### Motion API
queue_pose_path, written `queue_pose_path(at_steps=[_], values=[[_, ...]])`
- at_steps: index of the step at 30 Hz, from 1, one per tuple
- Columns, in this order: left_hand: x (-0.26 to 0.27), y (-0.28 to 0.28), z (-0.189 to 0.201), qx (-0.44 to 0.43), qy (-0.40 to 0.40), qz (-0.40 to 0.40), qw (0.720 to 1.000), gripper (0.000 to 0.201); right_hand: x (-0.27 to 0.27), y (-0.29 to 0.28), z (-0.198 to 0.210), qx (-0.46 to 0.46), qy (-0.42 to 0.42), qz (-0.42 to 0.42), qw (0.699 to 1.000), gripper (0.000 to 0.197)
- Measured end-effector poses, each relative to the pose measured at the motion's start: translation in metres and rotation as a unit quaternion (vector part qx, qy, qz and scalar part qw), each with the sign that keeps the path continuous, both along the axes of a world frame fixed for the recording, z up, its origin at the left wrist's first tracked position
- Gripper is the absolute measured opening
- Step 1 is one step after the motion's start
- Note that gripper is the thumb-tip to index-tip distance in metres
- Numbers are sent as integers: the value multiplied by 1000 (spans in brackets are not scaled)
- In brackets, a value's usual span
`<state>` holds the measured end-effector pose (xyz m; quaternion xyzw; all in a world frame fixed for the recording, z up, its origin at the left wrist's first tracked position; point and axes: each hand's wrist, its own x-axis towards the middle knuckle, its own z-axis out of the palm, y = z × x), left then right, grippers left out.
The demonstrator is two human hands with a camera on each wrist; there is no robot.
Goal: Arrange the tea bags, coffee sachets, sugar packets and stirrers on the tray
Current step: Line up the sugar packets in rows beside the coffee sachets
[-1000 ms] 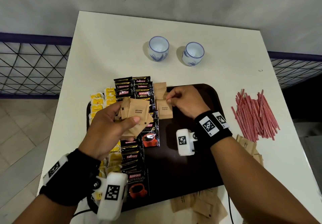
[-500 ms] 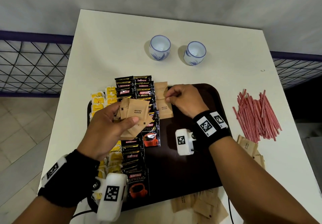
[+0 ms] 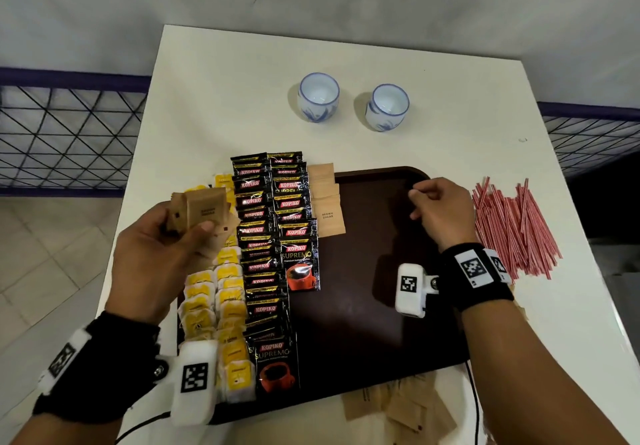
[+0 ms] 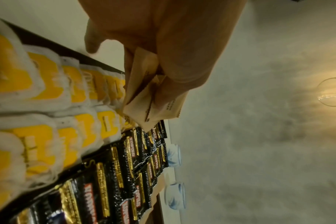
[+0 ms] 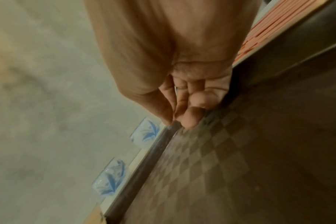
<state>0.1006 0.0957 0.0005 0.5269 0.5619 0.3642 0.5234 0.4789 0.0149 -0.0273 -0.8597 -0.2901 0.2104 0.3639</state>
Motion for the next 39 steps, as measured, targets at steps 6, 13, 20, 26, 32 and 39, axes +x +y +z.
queue_pose_path(at_steps=[6, 13, 20, 26, 32, 39], values=[[7, 1, 1, -2, -4, -13, 1000, 27, 2, -9, -8, 19, 64, -56, 996, 39], [16, 15, -2, 20, 3, -30, 999, 28, 5, -14, -10, 20, 111, -88, 990, 40], [40, 33, -2, 34, -1, -49, 998, 32, 13, -33, -13, 25, 108, -113, 987, 50], [45, 33, 6, 33, 2, -65, 997, 27, 6, -43, -3, 19, 107, -119, 987, 46], [69, 10, 32, 14, -92, -107, 990, 29, -38, -29, 47, 119, 76, -53, 988, 25], [103, -6, 32, -46, -93, -213, 972, 29, -90, 11, 91, 167, 163, 242, 942, 53]])
